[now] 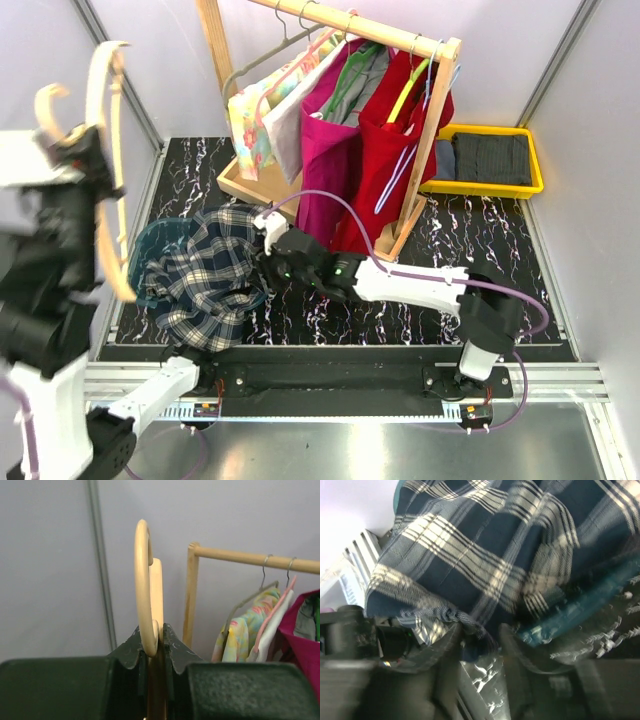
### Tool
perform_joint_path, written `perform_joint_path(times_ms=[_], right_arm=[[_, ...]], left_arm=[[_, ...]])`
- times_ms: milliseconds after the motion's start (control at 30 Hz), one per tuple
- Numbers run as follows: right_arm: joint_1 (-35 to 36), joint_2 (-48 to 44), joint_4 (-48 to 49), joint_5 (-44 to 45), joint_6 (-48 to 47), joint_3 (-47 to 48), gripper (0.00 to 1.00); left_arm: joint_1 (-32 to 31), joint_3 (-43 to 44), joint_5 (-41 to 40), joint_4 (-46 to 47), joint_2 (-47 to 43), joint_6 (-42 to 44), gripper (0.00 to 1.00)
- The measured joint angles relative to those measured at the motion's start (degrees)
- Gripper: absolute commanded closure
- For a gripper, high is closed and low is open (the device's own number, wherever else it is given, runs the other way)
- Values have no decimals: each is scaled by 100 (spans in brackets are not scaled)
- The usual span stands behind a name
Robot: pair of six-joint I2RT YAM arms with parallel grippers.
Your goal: Remove the skirt from the hanger
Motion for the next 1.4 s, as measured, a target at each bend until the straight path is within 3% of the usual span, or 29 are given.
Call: perform_joint_path(times_ms=[67, 200, 267, 367, 400, 533, 633, 767, 867, 1033, 1167, 1400], right_arm=[[0, -238, -87, 103, 66, -212, 38], [0, -487, -208, 264, 107, -339, 30], [0, -544, -208, 306, 116, -337, 27], [0, -638, -212, 339, 92, -332, 24], [0, -702, -219, 363, 81, -332, 23], [0, -1099, -234, 503, 46, -354, 21], [0, -1663, -142, 651, 48, -557, 21], [0, -2339, -15, 903, 57, -892, 21], [0, -2529, 33, 1043, 57, -1001, 20], [0, -2542, 61, 1156, 59, -1099, 20], [0, -2562, 127, 1215, 109, -1196, 21], [0, -2896, 286, 1259, 286, -1574, 21]], left_arm=[[0, -20, 225, 70, 404, 4, 100], [229, 13, 780, 173, 1150, -22, 100], [1067, 428, 1624, 59, 1753, -352, 100], [2208, 1746, 2653, -181, 2850, -951, 100], [2546, 2680, 3134, -433, 3475, -1169, 100], [2962, 4586, 4398, -404, 4892, -1685, 100], [2966, 4546, 5272, -463, 5064, -1895, 100], [2949, 3560, 6100, -385, 4780, -1974, 100], [2949, 3115, 6371, -413, 4686, -1958, 100], [2828, 3073, 6378, -450, 4730, -1829, 100], [2398, 3713, 6199, -496, 5099, -1641, 100], [1469, 4343, 5198, -247, 6033, -1222, 100]])
